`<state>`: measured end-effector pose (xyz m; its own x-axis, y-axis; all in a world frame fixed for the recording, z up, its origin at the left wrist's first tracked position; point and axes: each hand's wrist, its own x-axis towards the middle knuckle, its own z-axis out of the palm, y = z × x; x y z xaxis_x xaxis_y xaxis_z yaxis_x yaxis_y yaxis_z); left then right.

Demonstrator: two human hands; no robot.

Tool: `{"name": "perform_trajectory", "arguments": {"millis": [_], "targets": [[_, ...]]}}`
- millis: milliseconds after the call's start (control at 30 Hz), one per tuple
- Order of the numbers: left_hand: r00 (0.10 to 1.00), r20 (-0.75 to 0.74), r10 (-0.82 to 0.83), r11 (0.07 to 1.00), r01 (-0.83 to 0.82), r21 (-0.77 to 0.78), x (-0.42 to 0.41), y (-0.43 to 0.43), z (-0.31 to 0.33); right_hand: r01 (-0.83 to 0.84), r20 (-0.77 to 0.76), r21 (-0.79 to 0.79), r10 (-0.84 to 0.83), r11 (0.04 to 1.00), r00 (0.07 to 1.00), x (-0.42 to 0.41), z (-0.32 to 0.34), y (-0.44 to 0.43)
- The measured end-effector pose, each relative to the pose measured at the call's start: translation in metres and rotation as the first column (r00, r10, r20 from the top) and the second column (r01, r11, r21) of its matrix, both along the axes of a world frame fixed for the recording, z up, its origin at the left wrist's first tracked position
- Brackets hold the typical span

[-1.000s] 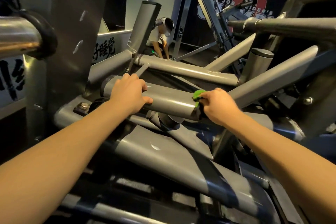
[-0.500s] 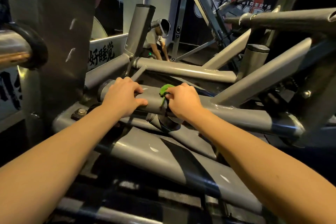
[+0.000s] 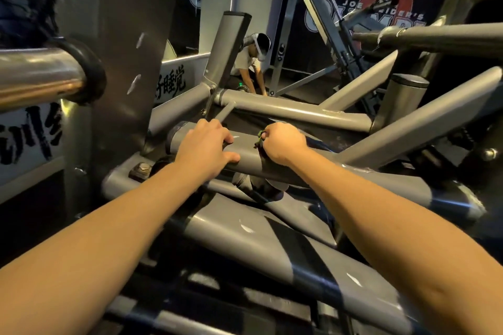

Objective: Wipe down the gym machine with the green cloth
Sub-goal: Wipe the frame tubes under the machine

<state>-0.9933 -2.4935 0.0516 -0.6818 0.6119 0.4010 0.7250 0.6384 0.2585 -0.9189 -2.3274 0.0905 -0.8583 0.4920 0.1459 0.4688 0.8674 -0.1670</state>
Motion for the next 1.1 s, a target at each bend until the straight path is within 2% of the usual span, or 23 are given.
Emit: {"name": "perform_trajectory", "arguments": {"millis": [133, 233, 367, 467, 633, 800, 933, 1100], "targets": [[1.0, 0.019, 0.021, 0.995, -0.019, -0.095, -0.002, -0.008, 0.013, -0.075, 0.048, -0.042, 0.077, 0.996, 0.996, 0.015, 0.006, 0.013], [0.993, -0.035, 0.109, 0.984, -0.113, -0.138, -0.005, -0.024, 0.016, -0.009, 0.024, -0.014, 0.009, 1.0, 1.0, 0.053, 0.006, 0.041], [0.975, 0.022, 0.221, 0.972, -0.218, -0.088, -0.01, -0.042, 0.006, 0.109, 0.021, 0.129, -0.112, 0.986, 0.993, 0.075, -0.002, 0.052], [0.963, 0.05, 0.265, 0.963, -0.261, -0.071, -0.014, -0.043, -0.002, 0.119, -0.011, 0.092, -0.119, 0.989, 0.993, 0.066, -0.002, 0.034], [0.944, 0.167, 0.286, 0.956, -0.292, 0.014, -0.018, -0.041, -0.008, -0.084, -0.063, 0.015, 0.085, 0.996, 0.994, 0.007, -0.001, -0.019], [0.942, 0.198, 0.271, 0.957, -0.286, 0.053, -0.015, -0.042, -0.005, -0.189, -0.058, 0.044, 0.191, 0.981, 0.98, -0.044, -0.01, -0.049], [0.945, 0.202, 0.257, 0.96, -0.274, 0.063, -0.012, -0.044, -0.003, -0.347, -0.023, 0.065, 0.349, 0.935, 0.937, -0.001, -0.011, -0.021], [0.931, 0.244, 0.273, 0.952, -0.298, 0.068, -0.009, -0.038, -0.003, -0.405, -0.006, 0.116, 0.408, 0.907, 0.913, 0.036, -0.012, 0.009]]}}
